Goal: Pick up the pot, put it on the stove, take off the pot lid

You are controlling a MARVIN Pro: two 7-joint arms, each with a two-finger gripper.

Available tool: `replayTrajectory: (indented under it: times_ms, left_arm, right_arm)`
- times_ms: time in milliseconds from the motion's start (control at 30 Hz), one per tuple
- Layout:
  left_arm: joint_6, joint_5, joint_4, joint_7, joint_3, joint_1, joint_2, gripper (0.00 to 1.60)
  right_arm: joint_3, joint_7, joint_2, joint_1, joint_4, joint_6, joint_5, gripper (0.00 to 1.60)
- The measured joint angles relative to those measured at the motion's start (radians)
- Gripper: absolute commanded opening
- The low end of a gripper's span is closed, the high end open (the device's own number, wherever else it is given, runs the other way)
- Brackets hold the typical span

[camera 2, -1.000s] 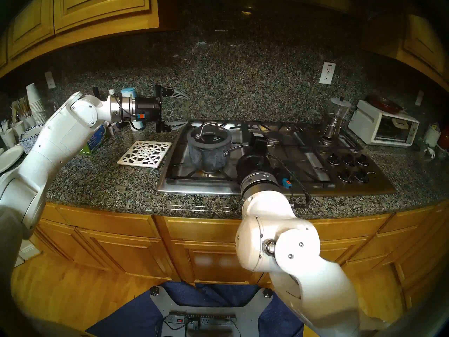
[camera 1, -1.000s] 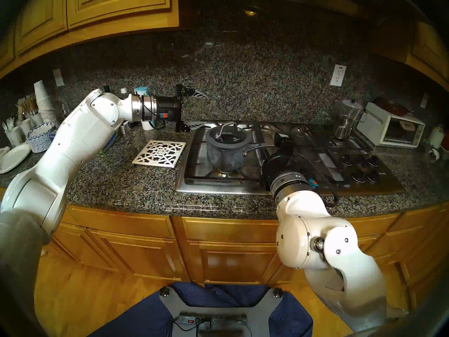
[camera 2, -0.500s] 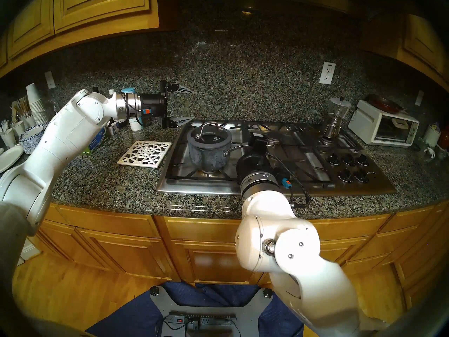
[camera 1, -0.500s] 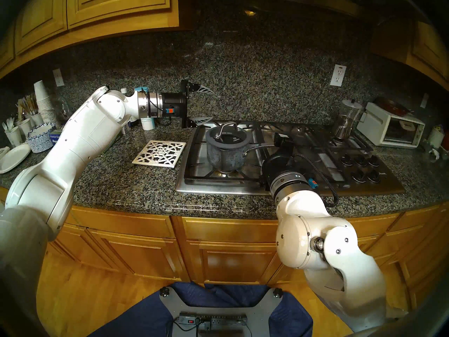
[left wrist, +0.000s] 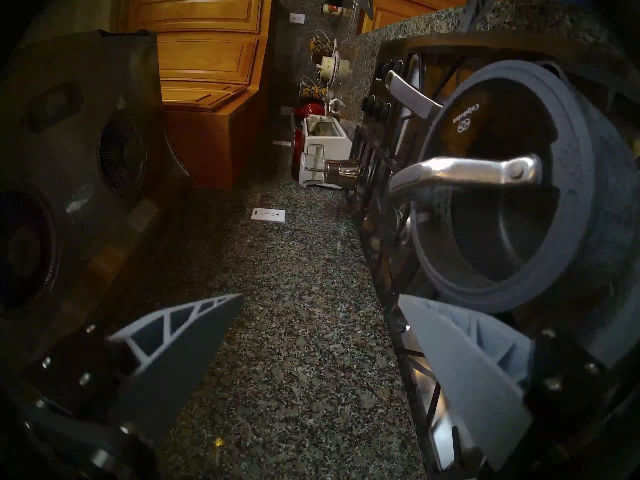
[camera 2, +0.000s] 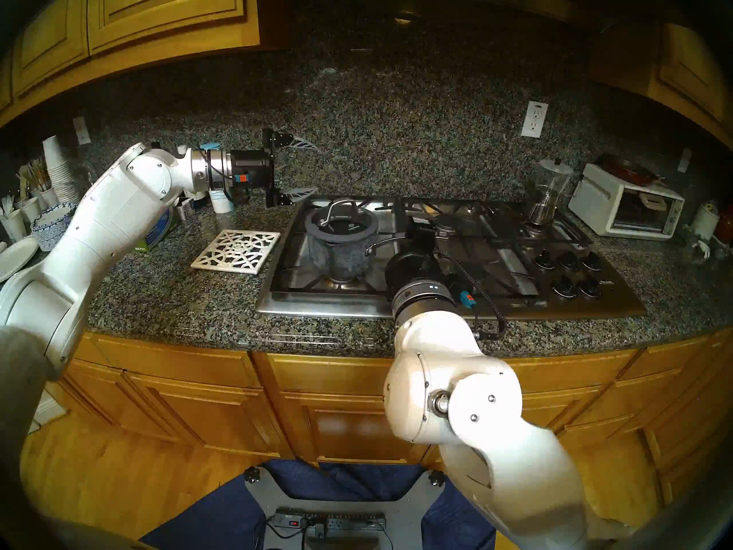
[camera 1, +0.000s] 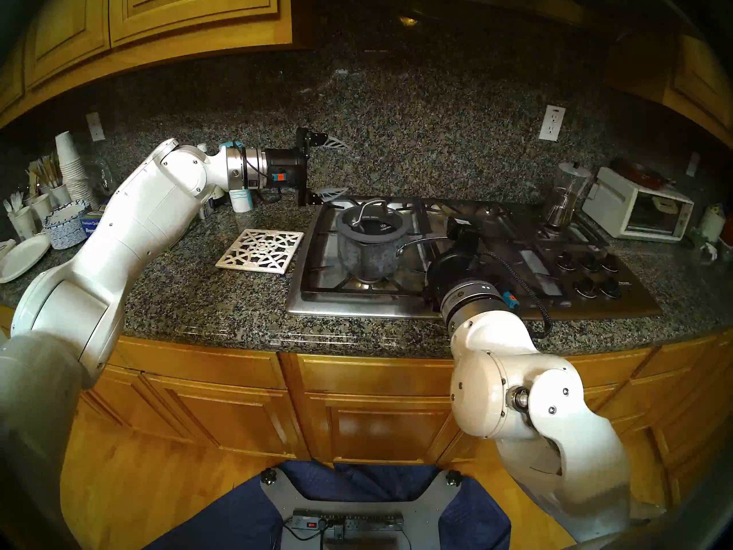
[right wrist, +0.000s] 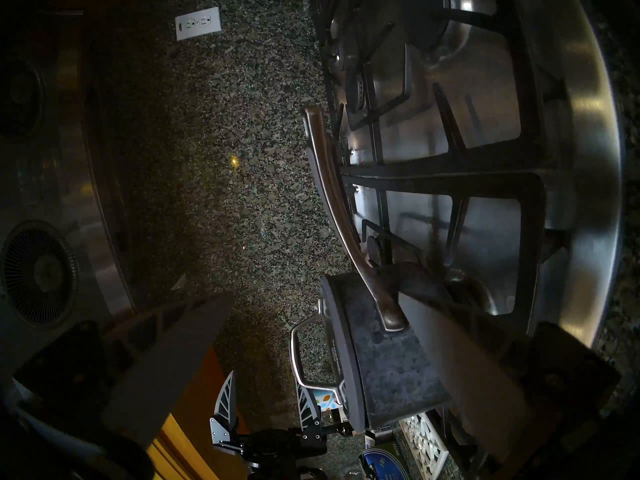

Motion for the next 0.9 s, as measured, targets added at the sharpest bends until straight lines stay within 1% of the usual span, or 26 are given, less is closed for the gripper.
replayTrajectory:
  times_ms: [900]
  left_arm:
    - [0.000, -0.002, -0.005, -0.033, 0.010, -0.016, 0.005, 1.60]
  right_arm:
    - [0.001, -0.005, -0.004, 0.000, 0.000, 0.001, 0.000, 1.60]
